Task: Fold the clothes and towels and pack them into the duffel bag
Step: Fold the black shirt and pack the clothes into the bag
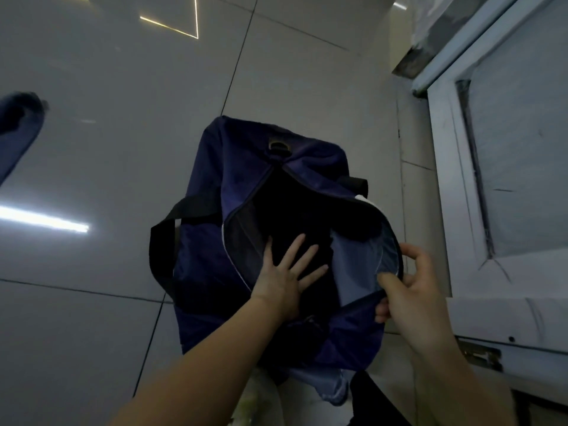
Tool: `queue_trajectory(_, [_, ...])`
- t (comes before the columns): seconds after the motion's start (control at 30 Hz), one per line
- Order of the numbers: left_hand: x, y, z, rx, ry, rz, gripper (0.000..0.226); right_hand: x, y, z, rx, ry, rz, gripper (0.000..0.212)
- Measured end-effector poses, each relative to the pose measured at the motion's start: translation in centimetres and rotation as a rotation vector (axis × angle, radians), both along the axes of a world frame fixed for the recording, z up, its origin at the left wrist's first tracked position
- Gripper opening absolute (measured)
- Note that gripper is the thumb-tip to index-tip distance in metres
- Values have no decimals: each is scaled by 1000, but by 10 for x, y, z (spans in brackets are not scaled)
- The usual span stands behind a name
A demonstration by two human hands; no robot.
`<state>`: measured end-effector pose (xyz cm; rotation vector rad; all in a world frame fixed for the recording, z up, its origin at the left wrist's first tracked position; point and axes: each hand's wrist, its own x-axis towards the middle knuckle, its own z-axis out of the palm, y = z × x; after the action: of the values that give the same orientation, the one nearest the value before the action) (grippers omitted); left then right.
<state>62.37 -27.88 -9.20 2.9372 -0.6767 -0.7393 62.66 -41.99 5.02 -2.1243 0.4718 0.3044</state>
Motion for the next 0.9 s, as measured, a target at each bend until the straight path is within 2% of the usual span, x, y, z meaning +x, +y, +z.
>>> queue_trajectory(0.07, [-1, 15, 4, -118, -43, 15, 89, 4, -2, 0, 7, -9, 1, 38])
queue_trajectory(0.13, [-4, 28, 9, -257, -237, 69, 80, 5, -4, -1, 5, -12, 22, 38])
queue_trajectory(0.17, [-8, 32, 11, -286, -346, 134, 73, 5, -5, -2, 2, -5, 33, 38])
queue_trajectory(0.23, [-15, 40, 10, -273, -439, 316, 67, 4, -4, -4, 0, 0, 38, 35])
queue_trajectory(0.33, [-22, 54, 4, -180, -300, 494, 79, 5, 1, -5, 1, -23, 60, 27])
queue_trajectory(0.43, [-18, 67, -1, -83, -111, 435, 98, 13, 9, -11, -49, 5, 156, 22])
queue_trajectory(0.53, [-16, 77, 8, -77, -113, 358, 101, 25, 18, -11, -126, -34, 259, 21])
queue_trajectory(0.6, [-25, 90, 18, -125, -233, 367, 100, 25, 27, 2, -149, -160, 311, 23])
queue_trajectory(0.67, [-41, 101, 27, -197, -360, 501, 99, 16, 40, 17, -110, -297, 349, 30])
queue_trajectory(0.73, [-58, 108, 32, -226, -441, 688, 100, 0, 59, 23, -25, -335, 409, 32])
queue_trajectory(0.83, [-79, 118, 42, -287, -490, 980, 94, -11, 83, 7, 149, -187, 506, 35])
queue_trajectory(0.9, [-87, 133, 50, -365, -470, 1130, 88, -5, 91, -13, 261, -77, 469, 36])
